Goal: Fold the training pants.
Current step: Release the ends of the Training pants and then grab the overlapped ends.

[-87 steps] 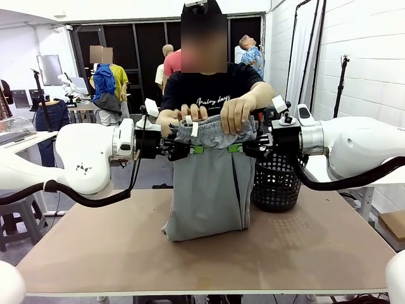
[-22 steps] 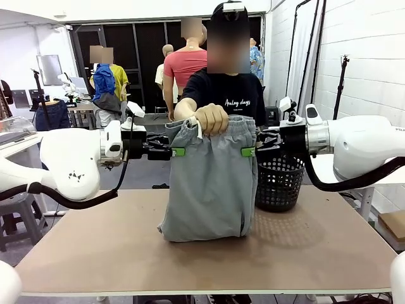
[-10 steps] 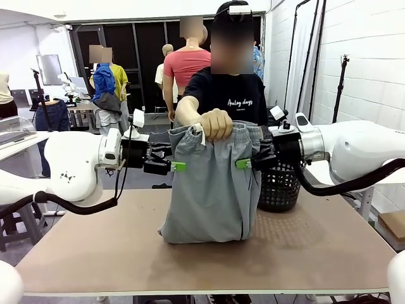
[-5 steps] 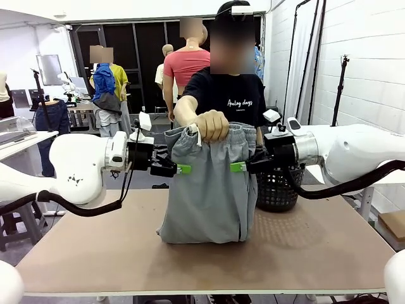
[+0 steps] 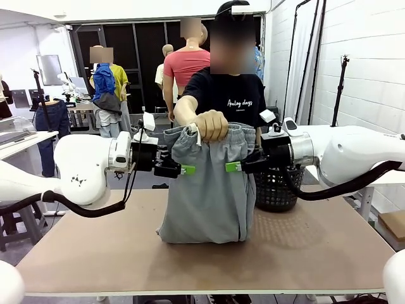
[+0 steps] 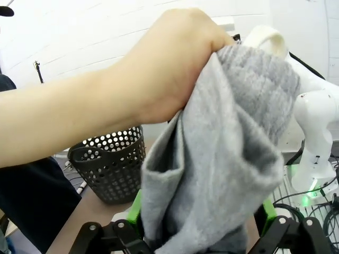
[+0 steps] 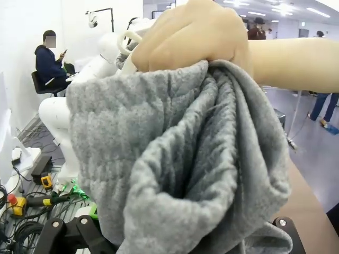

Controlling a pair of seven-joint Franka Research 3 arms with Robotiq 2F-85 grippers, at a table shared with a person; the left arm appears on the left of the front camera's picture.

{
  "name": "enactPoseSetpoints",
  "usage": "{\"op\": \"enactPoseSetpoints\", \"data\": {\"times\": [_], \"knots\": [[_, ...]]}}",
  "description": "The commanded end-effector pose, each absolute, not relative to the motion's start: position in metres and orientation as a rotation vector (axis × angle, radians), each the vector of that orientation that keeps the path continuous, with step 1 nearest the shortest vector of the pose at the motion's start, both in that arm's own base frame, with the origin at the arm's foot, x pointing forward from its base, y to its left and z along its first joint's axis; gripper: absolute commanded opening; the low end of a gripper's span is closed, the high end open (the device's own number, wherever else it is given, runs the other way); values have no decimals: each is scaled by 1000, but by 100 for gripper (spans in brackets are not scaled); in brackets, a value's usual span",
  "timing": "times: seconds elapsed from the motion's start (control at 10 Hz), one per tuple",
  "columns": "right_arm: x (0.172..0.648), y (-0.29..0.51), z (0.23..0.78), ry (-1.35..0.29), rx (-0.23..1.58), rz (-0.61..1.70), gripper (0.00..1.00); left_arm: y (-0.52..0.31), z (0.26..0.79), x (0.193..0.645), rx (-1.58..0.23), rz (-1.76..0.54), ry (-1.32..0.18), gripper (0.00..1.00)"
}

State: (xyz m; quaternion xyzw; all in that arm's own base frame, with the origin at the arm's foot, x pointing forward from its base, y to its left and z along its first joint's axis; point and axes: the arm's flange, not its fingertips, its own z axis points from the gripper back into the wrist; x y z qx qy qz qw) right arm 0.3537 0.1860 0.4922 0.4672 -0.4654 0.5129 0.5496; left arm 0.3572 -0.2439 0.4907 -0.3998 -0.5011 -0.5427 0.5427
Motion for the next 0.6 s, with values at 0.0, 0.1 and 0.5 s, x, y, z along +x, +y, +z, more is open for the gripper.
{"op": "enactPoseSetpoints", "data": {"times": [0.0, 0.1, 0.5], "knots": [[340, 197, 479, -1190, 1042, 1188, 100, -255, 493, 363, -1004, -1251, -1193, 100], [342, 199, 480, -1194, 1041, 1171, 100, -256, 493, 362, -1003, -1240, -1196, 100], [352, 197, 483, -1136, 1087, 1171, 80, -257, 494, 371, -979, -1148, -1227, 66]]}}
